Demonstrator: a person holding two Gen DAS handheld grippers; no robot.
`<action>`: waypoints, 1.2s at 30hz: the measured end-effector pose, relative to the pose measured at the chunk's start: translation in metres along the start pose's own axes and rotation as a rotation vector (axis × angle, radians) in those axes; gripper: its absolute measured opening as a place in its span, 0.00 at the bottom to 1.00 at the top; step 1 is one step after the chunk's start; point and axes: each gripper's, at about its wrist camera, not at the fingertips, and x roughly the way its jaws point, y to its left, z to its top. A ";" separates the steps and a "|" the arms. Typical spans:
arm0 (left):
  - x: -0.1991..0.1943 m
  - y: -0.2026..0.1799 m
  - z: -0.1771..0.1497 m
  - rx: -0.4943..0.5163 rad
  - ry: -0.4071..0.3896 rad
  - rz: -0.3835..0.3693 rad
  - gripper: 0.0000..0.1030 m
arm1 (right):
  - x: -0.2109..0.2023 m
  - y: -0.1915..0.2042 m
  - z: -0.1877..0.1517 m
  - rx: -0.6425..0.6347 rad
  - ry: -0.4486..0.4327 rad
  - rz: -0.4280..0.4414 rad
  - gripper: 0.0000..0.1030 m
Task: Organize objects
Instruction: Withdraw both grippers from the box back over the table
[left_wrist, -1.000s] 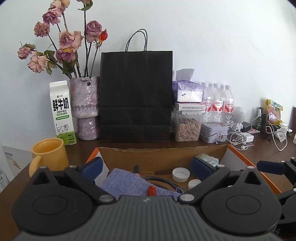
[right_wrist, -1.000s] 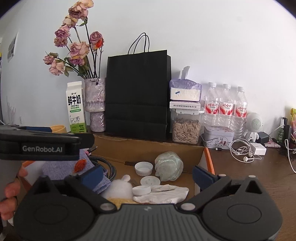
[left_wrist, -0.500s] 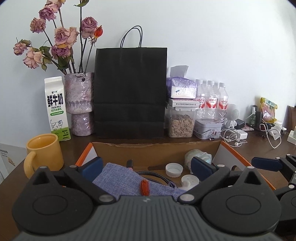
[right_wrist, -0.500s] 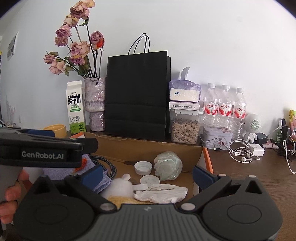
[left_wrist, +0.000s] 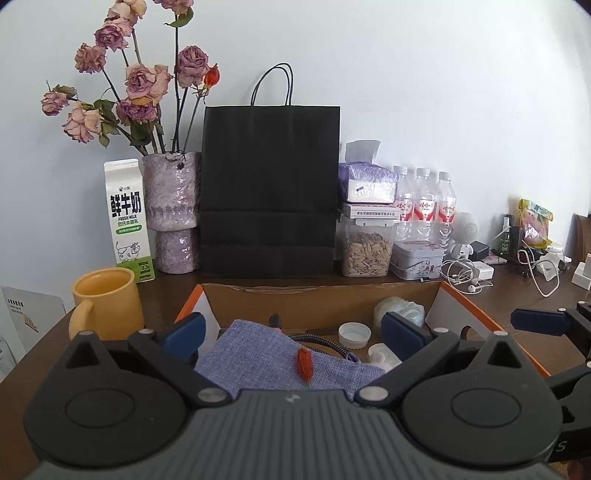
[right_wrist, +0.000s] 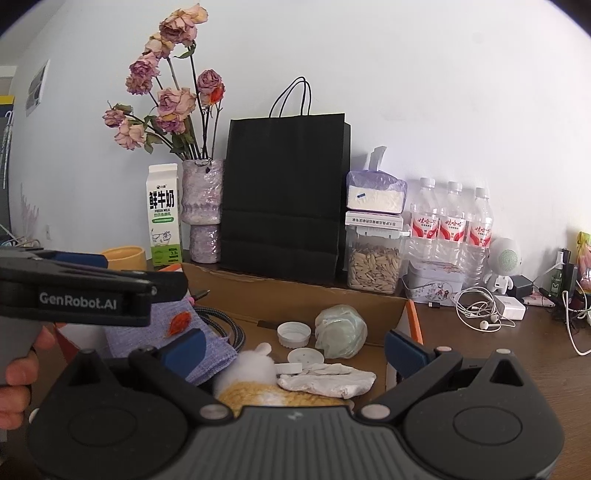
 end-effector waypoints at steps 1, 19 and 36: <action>-0.003 0.001 0.000 0.001 -0.005 0.003 1.00 | -0.002 0.001 0.000 -0.003 -0.002 0.002 1.00; -0.068 0.031 -0.041 -0.037 0.001 0.064 1.00 | -0.057 0.008 -0.035 -0.023 0.013 -0.003 1.00; -0.114 0.059 -0.072 -0.025 0.113 0.107 1.00 | -0.093 0.009 -0.075 -0.021 0.158 0.051 1.00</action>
